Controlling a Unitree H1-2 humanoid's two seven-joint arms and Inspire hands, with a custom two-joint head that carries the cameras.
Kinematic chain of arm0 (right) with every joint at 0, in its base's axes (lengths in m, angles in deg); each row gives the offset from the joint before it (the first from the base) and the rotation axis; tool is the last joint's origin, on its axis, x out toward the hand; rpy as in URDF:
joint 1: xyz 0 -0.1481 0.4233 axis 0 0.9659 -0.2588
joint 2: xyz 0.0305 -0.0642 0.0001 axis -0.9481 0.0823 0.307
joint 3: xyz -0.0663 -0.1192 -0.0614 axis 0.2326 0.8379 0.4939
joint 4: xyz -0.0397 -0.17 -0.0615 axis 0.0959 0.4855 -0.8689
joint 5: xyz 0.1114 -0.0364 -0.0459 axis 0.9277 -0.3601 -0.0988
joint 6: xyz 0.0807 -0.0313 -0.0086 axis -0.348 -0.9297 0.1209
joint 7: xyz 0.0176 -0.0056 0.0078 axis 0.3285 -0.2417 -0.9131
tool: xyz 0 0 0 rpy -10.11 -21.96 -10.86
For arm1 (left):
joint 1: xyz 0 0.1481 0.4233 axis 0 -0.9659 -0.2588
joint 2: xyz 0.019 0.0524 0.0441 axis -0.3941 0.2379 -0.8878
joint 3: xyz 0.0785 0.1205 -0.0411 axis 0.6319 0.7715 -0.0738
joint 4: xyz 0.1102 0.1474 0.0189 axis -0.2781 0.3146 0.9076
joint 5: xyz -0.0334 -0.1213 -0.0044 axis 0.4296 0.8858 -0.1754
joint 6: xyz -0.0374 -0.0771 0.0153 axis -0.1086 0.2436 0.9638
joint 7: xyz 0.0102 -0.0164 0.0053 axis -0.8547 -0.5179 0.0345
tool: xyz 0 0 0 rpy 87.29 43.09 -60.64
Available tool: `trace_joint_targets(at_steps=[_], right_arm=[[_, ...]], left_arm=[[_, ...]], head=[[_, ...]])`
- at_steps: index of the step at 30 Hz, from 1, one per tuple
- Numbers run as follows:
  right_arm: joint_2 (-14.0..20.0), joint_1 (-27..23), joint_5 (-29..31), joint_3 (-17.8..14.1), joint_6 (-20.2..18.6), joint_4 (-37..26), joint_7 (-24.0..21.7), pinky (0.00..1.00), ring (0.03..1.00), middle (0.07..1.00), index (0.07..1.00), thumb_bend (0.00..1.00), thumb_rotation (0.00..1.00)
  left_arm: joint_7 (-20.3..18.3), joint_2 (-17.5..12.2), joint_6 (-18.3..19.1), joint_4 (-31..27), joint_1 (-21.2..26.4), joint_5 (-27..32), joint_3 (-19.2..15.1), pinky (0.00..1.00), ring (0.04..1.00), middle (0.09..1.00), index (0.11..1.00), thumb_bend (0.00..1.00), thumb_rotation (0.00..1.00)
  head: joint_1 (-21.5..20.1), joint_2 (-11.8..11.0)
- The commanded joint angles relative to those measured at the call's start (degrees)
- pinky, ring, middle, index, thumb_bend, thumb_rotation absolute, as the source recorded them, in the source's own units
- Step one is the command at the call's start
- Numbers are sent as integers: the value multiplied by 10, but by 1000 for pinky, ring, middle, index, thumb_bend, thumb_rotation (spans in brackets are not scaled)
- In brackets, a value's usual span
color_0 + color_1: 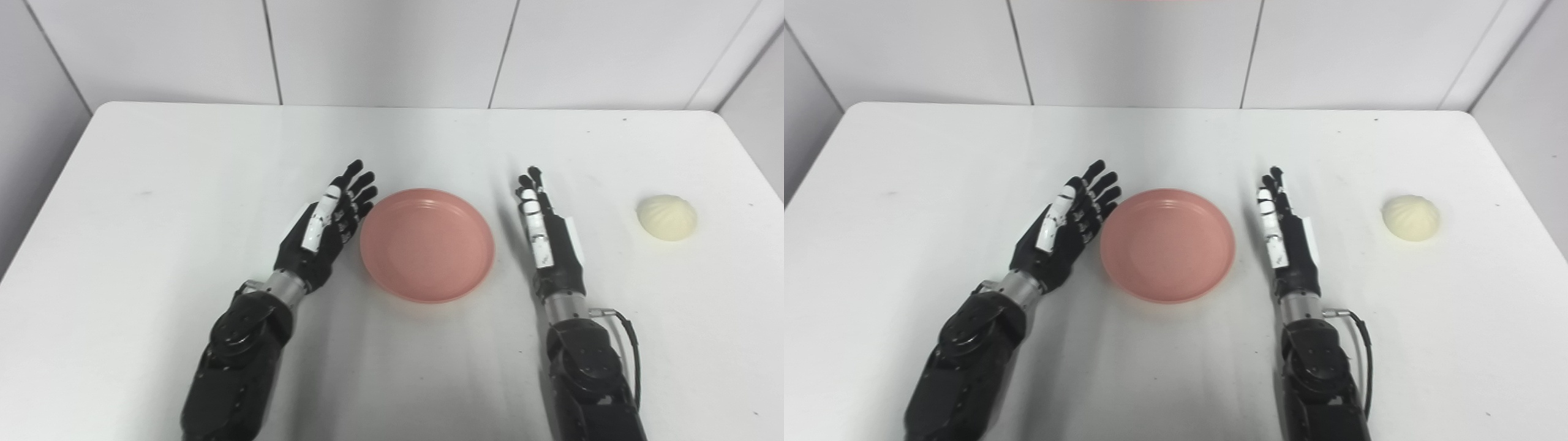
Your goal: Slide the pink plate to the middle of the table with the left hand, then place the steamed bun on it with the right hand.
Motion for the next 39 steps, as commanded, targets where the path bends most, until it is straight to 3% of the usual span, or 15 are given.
trace_joint_targets(at_steps=[1,5,12,17,23,25,29,34,39], right_arm=[[26,-36,-27,-6,22,-28,9,979,952,953,982,560,1000],[44,-57,-62,-11,16,-56,16,892,903,944,984,628,981],[80,-82,-143,-18,-14,-133,18,786,868,936,996,560,949],[105,-101,-192,-36,-33,-156,18,694,745,854,930,624,878],[146,-118,-259,-44,-57,-160,8,642,753,846,912,661,800],[159,-120,-282,-43,-72,-161,2,649,767,843,908,700,811],[192,-125,-319,-46,-112,-165,-24,691,808,861,892,757,725],[233,-117,-328,-54,-131,-147,-54,691,835,877,854,813,581],[277,-106,-326,-63,-143,-101,-76,706,840,878,851,864,539]], left_arm=[[11,-15,36,18,-25,-13,-4,983,970,974,981,374,1000],[3,-22,30,23,-27,-9,-5,984,971,972,976,357,1000],[-18,-34,17,39,-28,4,-12,997,979,976,980,343,1000],[-29,-38,9,51,-28,11,-17,986,971,968,968,362,1000],[-41,-41,6,59,-27,21,-26,985,964,962,964,370,1000],[-46,-42,5,63,-26,23,-29,993,968,962,965,371,1000],[-50,-47,4,67,-24,20,-31,985,970,966,970,380,1000],[-57,-52,3,73,-22,25,-34,986,974,974,970,410,1000],[-58,-58,-1,84,-20,26,-36,981,971,969,968,425,1000]], head=[[-10,-4],[-32,-12],[-60,-25],[-77,-30],[-94,-33],[-99,-33],[-111,-34],[-118,-35],[-126,-35]])
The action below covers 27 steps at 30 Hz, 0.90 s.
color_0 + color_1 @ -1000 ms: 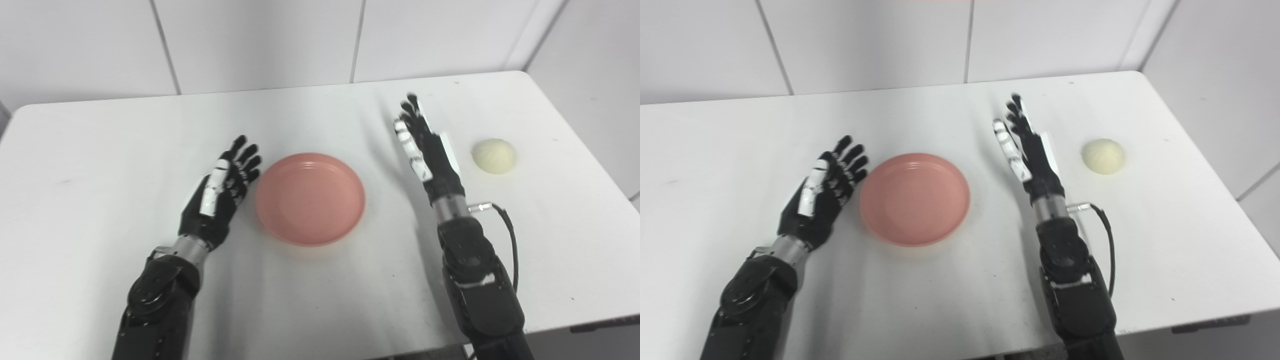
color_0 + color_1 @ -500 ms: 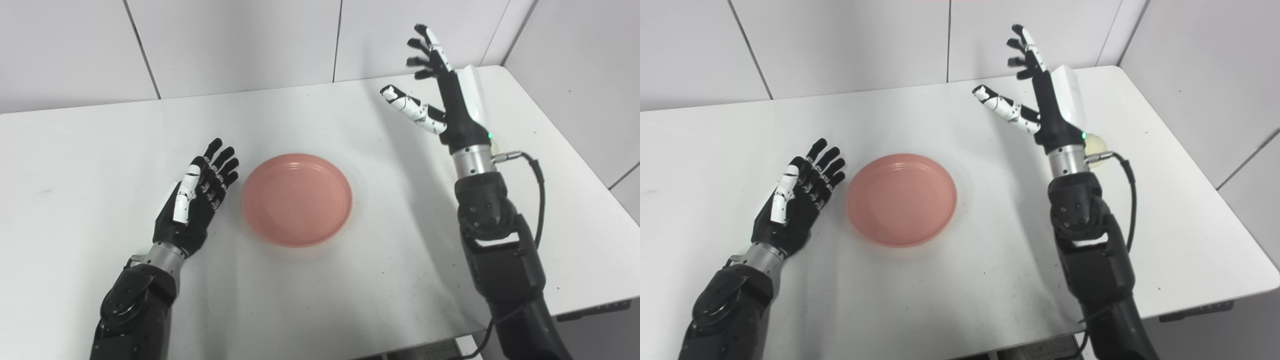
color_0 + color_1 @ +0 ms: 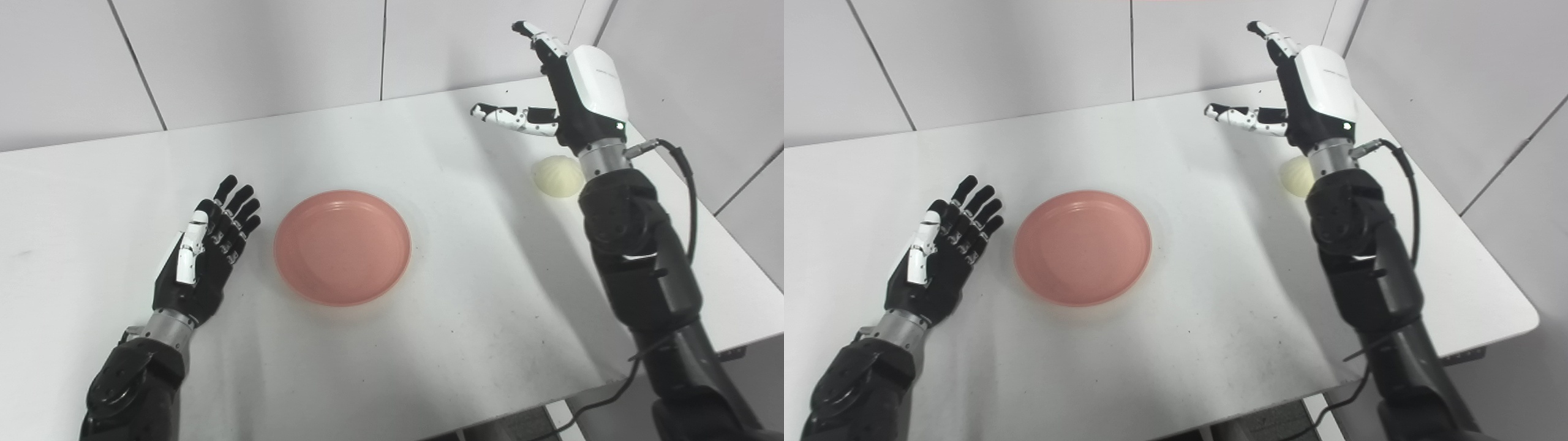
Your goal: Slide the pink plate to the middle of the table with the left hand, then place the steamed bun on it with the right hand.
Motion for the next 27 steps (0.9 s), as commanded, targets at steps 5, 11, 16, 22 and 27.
trace_joint_targets(at_steps=[5,11,16,22,27], right_arm=[[45,-5,13,-19,-9,38,-6,700,821,871,856,869,493],[74,0,21,-19,-17,70,-11,729,852,896,880,881,514],[90,0,17,-14,-49,86,-29,749,876,929,916,896,558],[95,-1,21,-9,-49,113,-24,783,886,926,911,863,504],[92,-8,29,-4,-49,135,-22,737,850,904,886,878,477]], left_arm=[[3,-22,17,48,-28,-11,-4,973,959,960,959,422,1000],[-1,-24,15,52,-27,-3,-9,977,958,960,957,405,1000],[1,-28,21,47,-27,-1,-8,978,958,960,957,401,1000],[-1,-30,23,45,-28,2,-10,981,961,963,961,395,1000],[-1,-31,29,40,-28,5,-11,978,958,959,955,396,1000]], head=[[-9,2],[-14,4],[-17,5],[-19,9],[-20,12]])
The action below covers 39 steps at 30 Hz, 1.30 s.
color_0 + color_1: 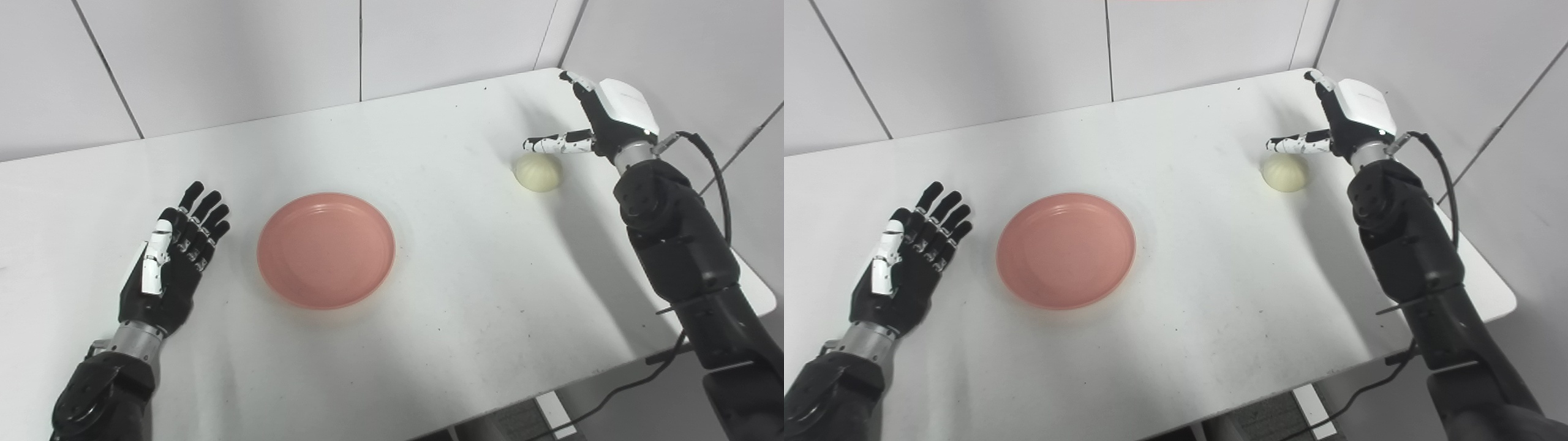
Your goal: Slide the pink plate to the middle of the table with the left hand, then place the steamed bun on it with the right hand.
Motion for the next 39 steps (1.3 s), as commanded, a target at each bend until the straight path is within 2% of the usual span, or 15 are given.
trace_joint_targets(at_steps=[1,7,11,14,21,29,39], right_arm=[[17,-23,5,-4,-4,-3,11,733,848,902,882,881,479],[20,-34,16,13,-14,26,-4,740,865,908,879,918,513],[20,-35,16,24,-40,12,-21,735,863,909,874,910,489],[22,-37,15,33,-56,6,-32,741,868,911,873,926,516],[25,-41,13,47,-73,2,-52,764,872,906,870,920,524],[40,-36,0,52,-76,-4,-85,761,861,890,859,920,544],[33,-39,-36,34,-76,-4,-143,773,881,900,856,926,517]], left_arm=[[11,-13,41,27,-32,-10,-1,978,958,959,955,397,1000],[10,-15,41,30,-31,-8,-2,976,958,958,953,397,1000],[10,-18,42,29,-31,-6,-1,972,955,956,951,400,1000],[9,-19,42,30,-30,-4,-1,977,958,958,954,395,1000],[11,-21,46,26,-31,-3,1,976,958,959,956,396,1000],[11,-21,51,16,-33,0,2,990,968,964,962,382,1000],[14,-22,58,2,-37,0,2,998,971,968,967,376,1000]], head=[[0,0],[-2,2],[-2,4],[-2,6],[-2,7],[2,12],[4,18]])
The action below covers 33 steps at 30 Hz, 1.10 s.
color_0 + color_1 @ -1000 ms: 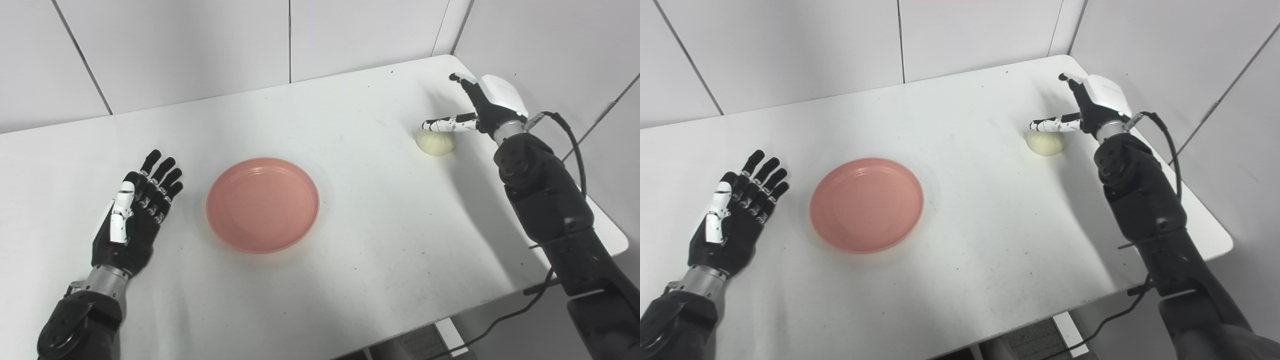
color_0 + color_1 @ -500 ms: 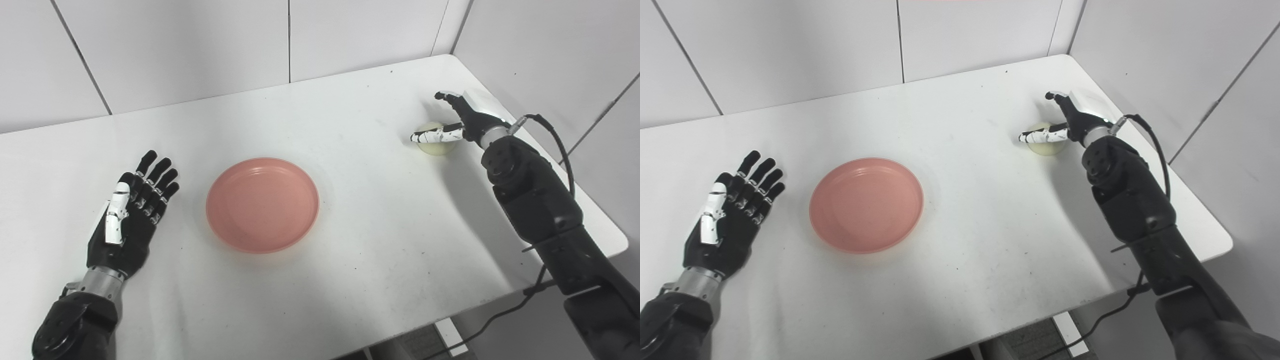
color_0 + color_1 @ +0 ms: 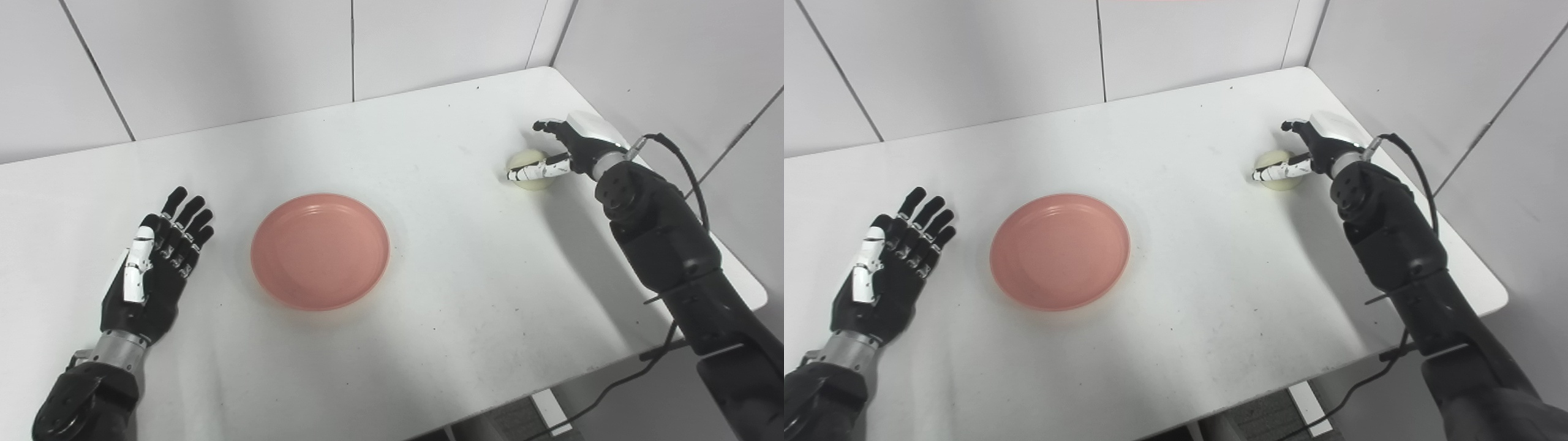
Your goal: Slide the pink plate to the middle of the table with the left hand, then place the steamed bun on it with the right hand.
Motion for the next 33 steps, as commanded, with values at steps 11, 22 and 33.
trace_joint_targets(at_steps=[11,22,33], right_arm=[[3,-22,-31,-24,-3,-20,-25,790,890,903,857,915,425],[-17,-12,25,-26,42,3,74,622,719,800,786,809,149],[-14,-25,75,-9,174,84,174,458,482,467,523,523,5]], left_arm=[[18,-5,59,8,-31,-9,-1,990,965,965,964,370,1000],[19,-4,64,4,-33,-8,0,985,963,963,963,383,1000],[22,-1,71,-5,-34,-6,1,987,963,963,962,389,1000]], head=[[2,3],[5,5],[10,6]])
